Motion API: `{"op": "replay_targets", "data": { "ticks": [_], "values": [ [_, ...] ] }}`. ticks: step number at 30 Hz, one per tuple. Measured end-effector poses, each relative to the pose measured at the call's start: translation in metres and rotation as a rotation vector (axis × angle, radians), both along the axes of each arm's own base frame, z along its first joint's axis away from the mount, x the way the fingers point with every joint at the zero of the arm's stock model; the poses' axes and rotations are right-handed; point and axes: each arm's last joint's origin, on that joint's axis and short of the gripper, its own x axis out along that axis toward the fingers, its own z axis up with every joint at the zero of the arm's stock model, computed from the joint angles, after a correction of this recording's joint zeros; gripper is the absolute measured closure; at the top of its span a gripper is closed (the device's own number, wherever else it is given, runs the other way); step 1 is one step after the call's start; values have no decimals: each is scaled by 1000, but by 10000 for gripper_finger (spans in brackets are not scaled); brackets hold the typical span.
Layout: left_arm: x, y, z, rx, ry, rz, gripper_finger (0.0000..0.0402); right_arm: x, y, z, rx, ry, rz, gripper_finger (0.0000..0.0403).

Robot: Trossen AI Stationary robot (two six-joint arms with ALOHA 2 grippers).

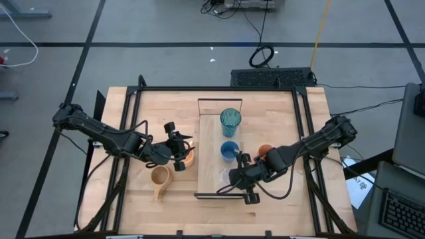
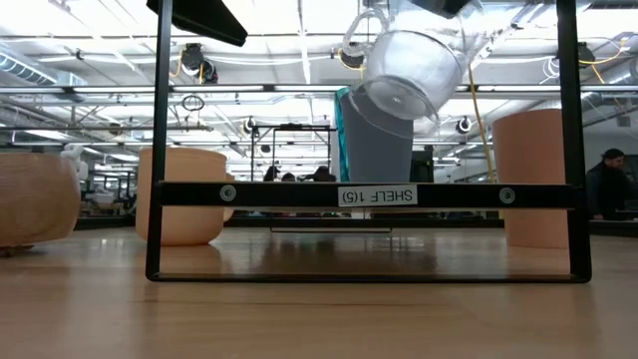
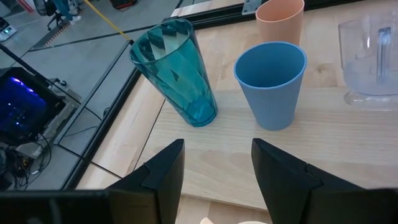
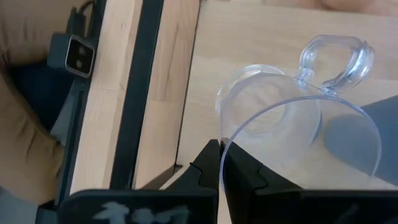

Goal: Stack small to large cups/mugs on shelf
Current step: Put the transparent mug on the shelf

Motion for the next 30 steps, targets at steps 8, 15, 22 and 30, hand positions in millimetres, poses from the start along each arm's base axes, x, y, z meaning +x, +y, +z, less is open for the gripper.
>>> {"op": "replay_targets", "data": {
  "ticks": [8,15,22,30],
  "values": [
    [0,0,0,0,0,0,213,-3,1,-8,14,32,41,403],
    [0,0,0,-1,-1,0,213,-5,-2,-21,-19,57,75,403],
    [0,0,0,0,-1,2,213,-3,-2,-25,-31,35,114,403],
    [0,1,0,0,-2,2,213,-3,-8,-36,-31,52,81,403]
  ]
}}
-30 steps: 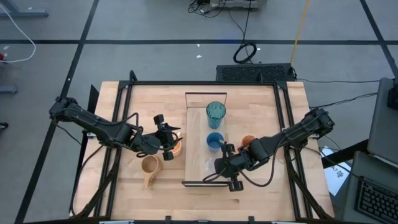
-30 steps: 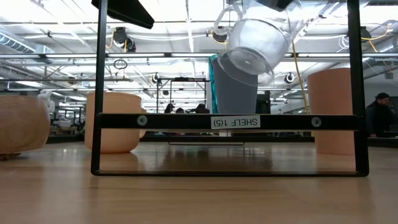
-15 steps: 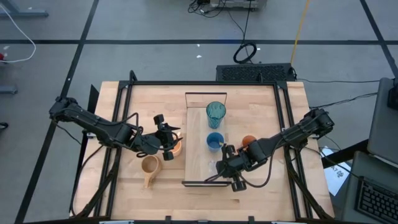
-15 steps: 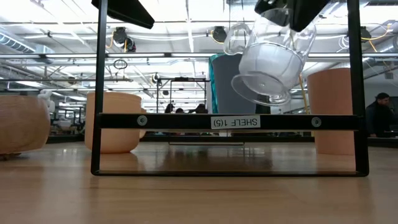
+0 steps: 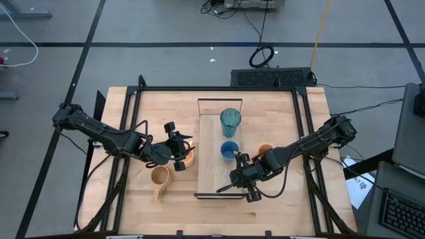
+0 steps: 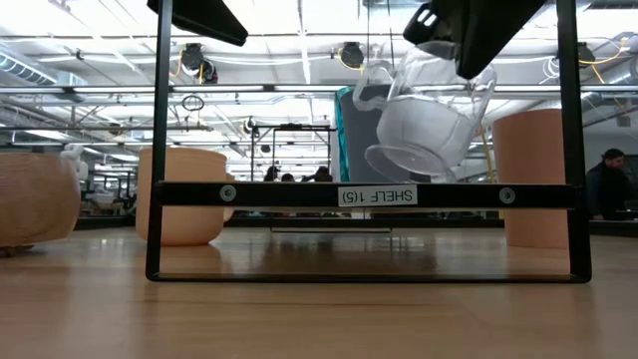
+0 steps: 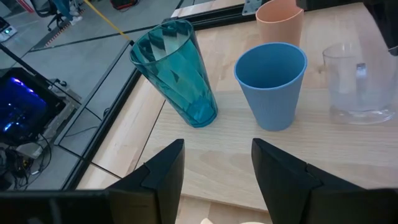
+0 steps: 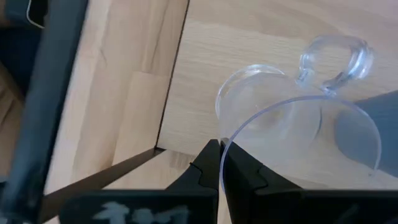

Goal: Stack small to large cups/mugs on shelf
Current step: Put the transparent mug on the shelf

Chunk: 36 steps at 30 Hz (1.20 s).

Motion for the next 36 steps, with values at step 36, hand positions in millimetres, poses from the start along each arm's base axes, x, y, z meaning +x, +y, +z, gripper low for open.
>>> {"op": "replay_targets", "data": {
  "ticks": [36],
  "values": [
    [0,0,0,2,0,-1,213,-1,-3,18,66,-113,-39,301]
  ]
}}
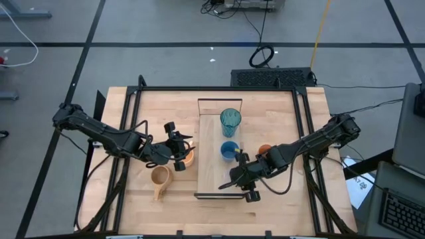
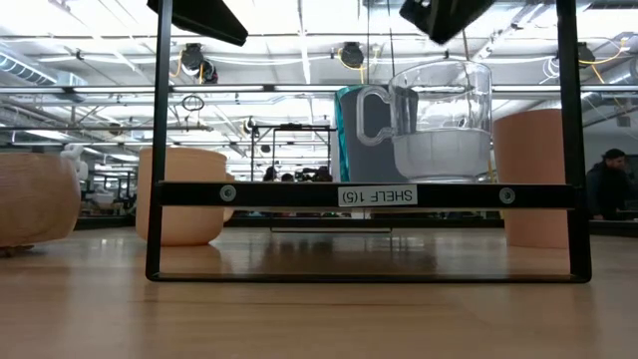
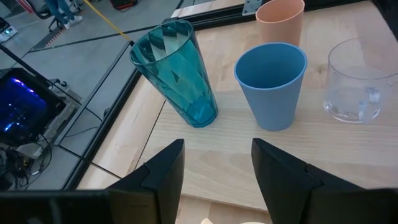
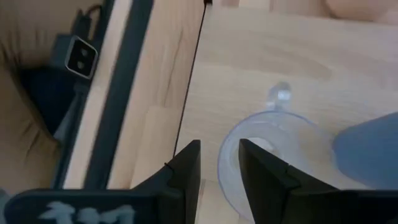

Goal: Stack small to large cups/mugs on shelf
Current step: Put the transparent mug on the shelf

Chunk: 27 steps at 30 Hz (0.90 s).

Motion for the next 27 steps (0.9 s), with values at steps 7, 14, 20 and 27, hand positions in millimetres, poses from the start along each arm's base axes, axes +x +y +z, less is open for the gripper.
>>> {"op": "replay_targets", "data": {
  "ticks": [7,14,20,27],
  "values": [
    [0,0,0,-2,-1,1,213,-19,-2,27,0,-78,-40,300],
    [0,0,0,-7,-1,2,213,-48,-1,47,-85,-118,-72,300],
    [-1,-3,0,-9,-2,-7,213,-65,1,45,-108,-74,-120,305],
    [-1,-3,0,-9,-3,-8,213,-73,1,7,-111,-15,-160,331]
  ]
}}
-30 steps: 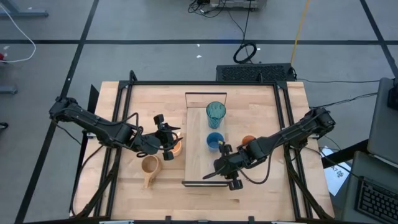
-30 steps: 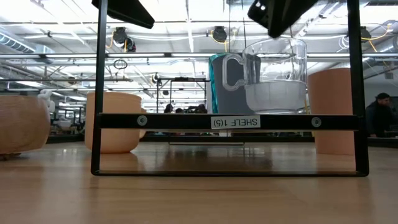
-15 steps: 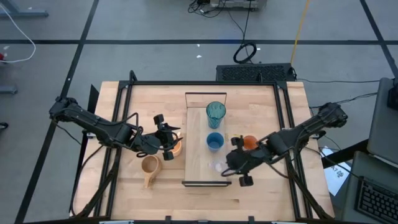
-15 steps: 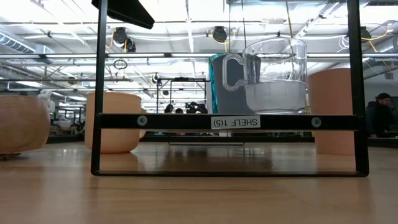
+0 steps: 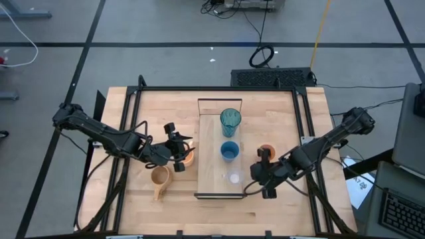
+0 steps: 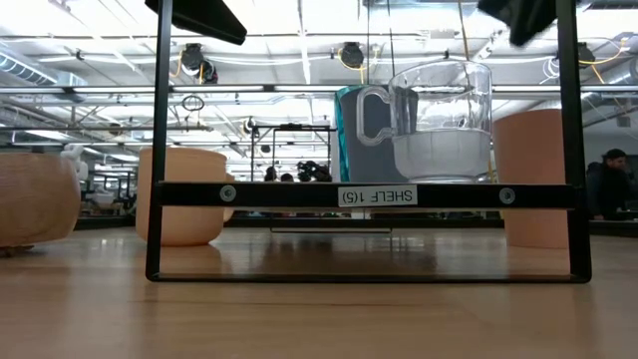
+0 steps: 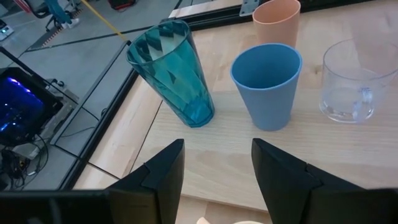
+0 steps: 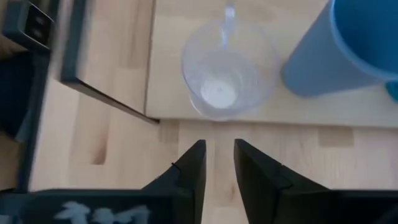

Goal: Stack small to large cups/mugs on shelf
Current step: Put the transparent mug on the shelf

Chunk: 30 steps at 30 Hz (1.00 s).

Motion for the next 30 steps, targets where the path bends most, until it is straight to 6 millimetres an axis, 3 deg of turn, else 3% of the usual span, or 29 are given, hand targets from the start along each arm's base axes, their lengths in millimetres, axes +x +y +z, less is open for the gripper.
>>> {"op": "replay_targets", "data": {
  "ticks": [6,17,30],
  "values": [
    [0,0,0,-1,-2,0,213,-1,-6,-27,-14,31,-16,352],
    [1,0,2,-3,-18,-3,213,4,-16,-53,28,5,3,369],
    [1,0,2,-1,-17,-4,213,9,-19,-62,42,-62,17,369]
  ]
}}
